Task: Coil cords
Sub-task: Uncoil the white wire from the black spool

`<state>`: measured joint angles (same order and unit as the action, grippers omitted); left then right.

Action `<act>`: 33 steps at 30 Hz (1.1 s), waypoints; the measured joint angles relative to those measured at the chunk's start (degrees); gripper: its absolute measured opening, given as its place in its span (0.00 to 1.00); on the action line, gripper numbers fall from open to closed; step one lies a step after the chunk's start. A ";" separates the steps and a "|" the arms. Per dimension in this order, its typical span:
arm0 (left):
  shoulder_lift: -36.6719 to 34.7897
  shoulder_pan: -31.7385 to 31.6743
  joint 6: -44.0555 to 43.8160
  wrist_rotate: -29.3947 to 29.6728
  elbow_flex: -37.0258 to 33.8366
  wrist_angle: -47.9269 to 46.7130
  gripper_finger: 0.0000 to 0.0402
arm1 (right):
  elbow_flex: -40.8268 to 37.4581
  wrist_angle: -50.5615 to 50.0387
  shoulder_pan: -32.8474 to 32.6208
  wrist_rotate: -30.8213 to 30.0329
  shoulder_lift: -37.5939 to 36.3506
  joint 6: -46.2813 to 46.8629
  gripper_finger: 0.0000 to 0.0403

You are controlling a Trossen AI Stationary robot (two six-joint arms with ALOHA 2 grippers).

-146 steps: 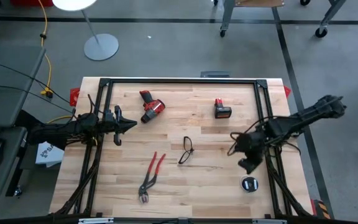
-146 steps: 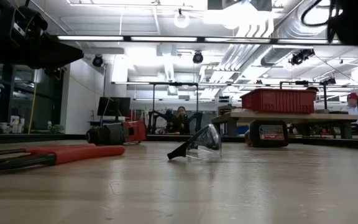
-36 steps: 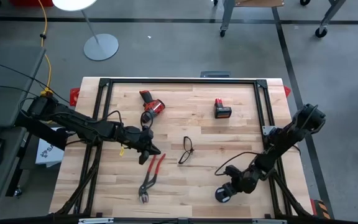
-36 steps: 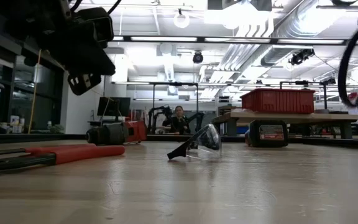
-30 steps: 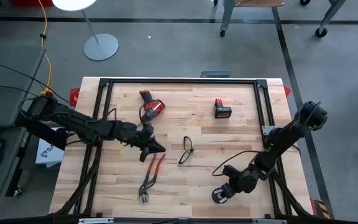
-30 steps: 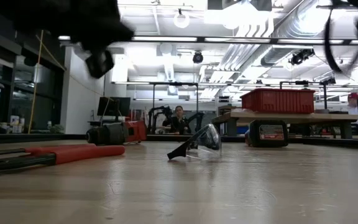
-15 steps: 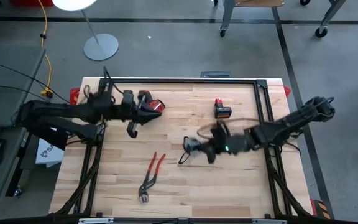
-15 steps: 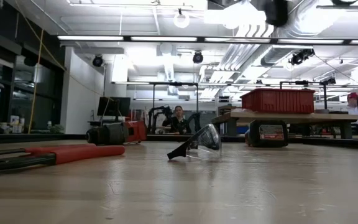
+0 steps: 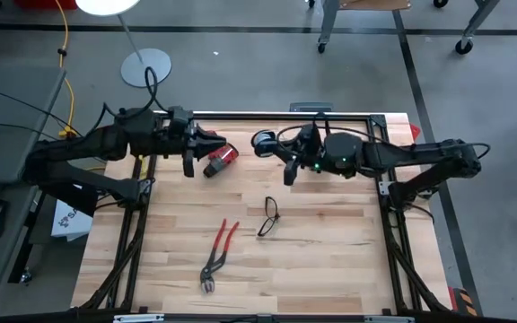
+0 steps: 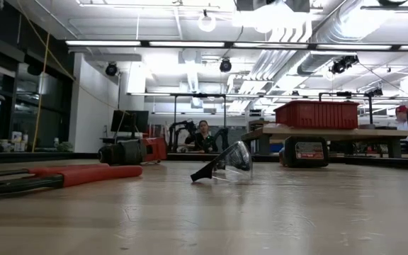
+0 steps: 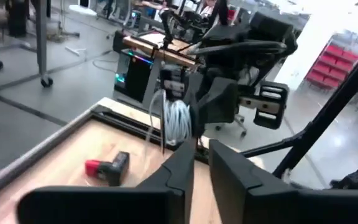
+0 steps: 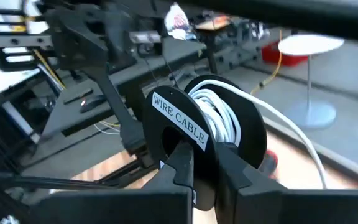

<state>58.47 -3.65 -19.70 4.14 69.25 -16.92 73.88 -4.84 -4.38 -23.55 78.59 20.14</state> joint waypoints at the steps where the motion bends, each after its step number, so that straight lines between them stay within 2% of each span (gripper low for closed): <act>1: 0.11 -0.24 -0.59 -0.59 0.00 0.36 0.15 | 1.15 -0.15 0.15 0.76 0.62 -2.19 0.02; 4: 0.43 -0.55 -1.60 -1.14 -0.04 0.98 0.24 | 4.13 -0.10 0.27 2.45 2.44 -6.99 0.02; 7: 1.11 -0.24 1.45 -1.99 -0.05 2.94 0.34 | 6.29 -0.50 0.28 1.81 3.92 -10.00 0.02; 15: 4.91 2.68 22.10 -0.67 -0.07 3.89 0.53 | 9.76 -0.48 0.28 -5.35 6.90 -17.40 0.02; 18: 6.51 3.60 26.31 2.58 -0.07 4.38 0.55 | 10.59 -0.43 0.28 -5.34 7.61 -18.41 0.02; 23: 7.46 4.15 27.11 8.31 -0.07 4.74 0.55 | 10.68 -0.67 0.38 -5.63 7.69 -19.04 0.02; 30: 6.86 4.15 25.48 8.42 -0.04 6.82 0.56 | 10.68 -0.32 0.28 -3.68 7.69 -18.95 0.02; 33: 7.27 4.12 24.13 6.74 -0.04 7.86 0.55 | 10.68 0.04 0.30 -3.60 7.90 -19.00 0.02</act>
<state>65.74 0.46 4.43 10.88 69.21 -9.06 84.55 -4.80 -4.08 -27.14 86.49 1.14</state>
